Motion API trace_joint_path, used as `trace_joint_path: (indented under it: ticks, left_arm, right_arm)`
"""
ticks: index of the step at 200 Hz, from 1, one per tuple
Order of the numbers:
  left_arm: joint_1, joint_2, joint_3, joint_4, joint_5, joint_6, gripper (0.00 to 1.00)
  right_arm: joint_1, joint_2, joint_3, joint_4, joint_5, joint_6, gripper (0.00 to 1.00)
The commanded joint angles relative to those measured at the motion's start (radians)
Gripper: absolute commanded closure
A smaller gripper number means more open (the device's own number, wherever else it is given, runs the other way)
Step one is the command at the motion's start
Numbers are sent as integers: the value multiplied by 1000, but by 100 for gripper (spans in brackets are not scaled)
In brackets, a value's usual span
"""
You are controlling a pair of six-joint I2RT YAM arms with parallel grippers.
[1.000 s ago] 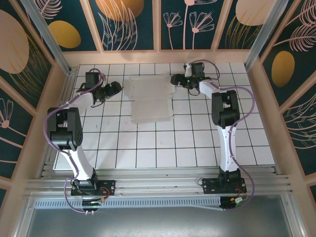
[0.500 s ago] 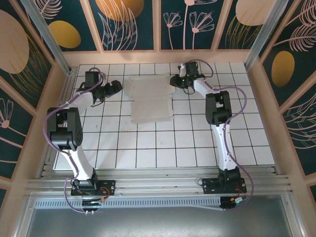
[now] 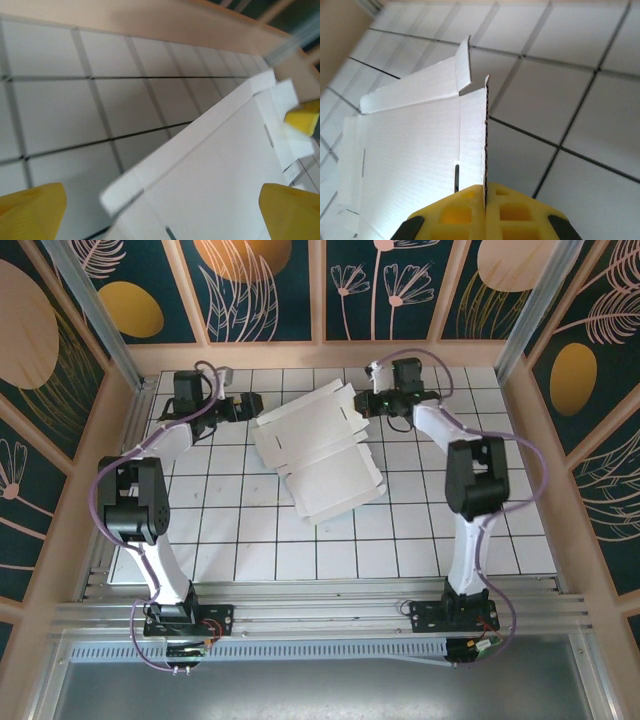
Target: Fold the paper box
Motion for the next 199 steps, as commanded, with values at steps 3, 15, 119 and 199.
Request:
trace_joint_path:
  ticks: [3,15,119,199]
  left_arm:
    - [-34,43,75,53,216,199,1]
    - [-36,65,108,31,310,213,1]
    - [-40,88,124,-128,367,300,76]
    - [-149,-19,140,-153,-82,585,100]
  right_arm:
    - [-6,-139,-130,183,-97,-108,100]
    - [-6,-168,-161,198,-115,-118,100]
    - [-4,-161,-144,189,-84,-76,100]
    - [-5,-260,-159,209,176,279,54]
